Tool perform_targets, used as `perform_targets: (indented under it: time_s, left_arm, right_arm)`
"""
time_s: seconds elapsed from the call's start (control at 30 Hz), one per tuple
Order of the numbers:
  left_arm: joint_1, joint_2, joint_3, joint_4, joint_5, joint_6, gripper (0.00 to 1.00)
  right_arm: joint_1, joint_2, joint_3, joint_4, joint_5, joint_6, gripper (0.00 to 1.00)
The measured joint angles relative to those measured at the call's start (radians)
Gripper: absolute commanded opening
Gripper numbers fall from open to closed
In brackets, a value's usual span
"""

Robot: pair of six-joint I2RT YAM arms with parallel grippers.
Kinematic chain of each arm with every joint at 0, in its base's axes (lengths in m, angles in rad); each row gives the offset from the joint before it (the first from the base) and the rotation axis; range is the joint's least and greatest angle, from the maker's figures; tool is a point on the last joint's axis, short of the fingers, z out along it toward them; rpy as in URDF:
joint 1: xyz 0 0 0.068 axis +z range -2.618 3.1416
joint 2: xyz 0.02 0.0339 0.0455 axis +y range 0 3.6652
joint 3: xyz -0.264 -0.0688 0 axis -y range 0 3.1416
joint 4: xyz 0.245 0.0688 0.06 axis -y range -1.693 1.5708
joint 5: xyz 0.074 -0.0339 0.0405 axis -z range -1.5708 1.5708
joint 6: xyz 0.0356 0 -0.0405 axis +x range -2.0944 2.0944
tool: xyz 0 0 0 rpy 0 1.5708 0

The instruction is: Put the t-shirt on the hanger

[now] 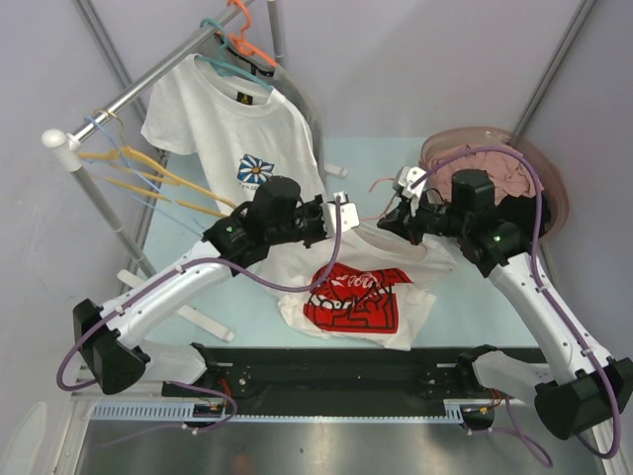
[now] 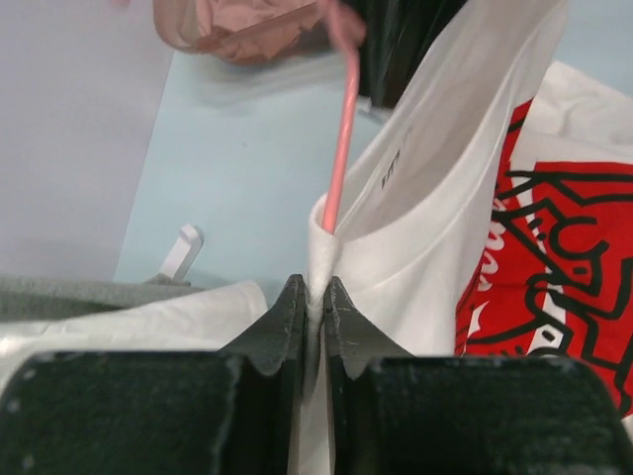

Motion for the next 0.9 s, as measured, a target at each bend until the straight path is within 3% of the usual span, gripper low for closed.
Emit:
perform_targets:
  time_s: [0.17, 0.27, 0.33, 0.6, 0.7, 0.73, 0.9]
  left_arm:
    - [0.044, -0.031, 0.0, -0.047, 0.006, 0.008, 0.2]
    - [0.066, -0.046, 0.0, -0.082, -0.022, 0.007, 0.42]
    - [0.087, -0.053, 0.007, -0.102, -0.042, -0.006, 0.51]
    - [0.031, -0.098, 0.121, -0.046, -0.094, -0.193, 0.56]
    - [-0.034, -0.137, 0.122, -0.006, -0.091, -0.286, 0.6]
    - [-0.052, -0.146, 0.122, 0.006, -0.085, -0.326, 0.66]
    - [-0.093, -0.182, 0.047, 0.12, -0.048, -0.536, 0.67]
  right_arm:
    - [-0.023, -0.042, 0.0, -0.014, -0.005, -0.027, 0.0]
    - [-0.027, -0.046, 0.0, -0.021, 0.003, -0.024, 0.0]
    - [-0.024, -0.047, 0.006, -0.021, 0.019, -0.01, 0.0]
    - [0.02, -0.003, 0.142, 0.003, 0.143, 0.159, 0.0]
    - [0.036, 0.013, 0.175, 0.014, 0.156, 0.24, 0.0]
    - [0.041, 0.02, 0.18, 0.017, 0.158, 0.27, 0.0]
    - [0.082, 0.072, 0.186, 0.035, 0.177, 0.437, 0.0]
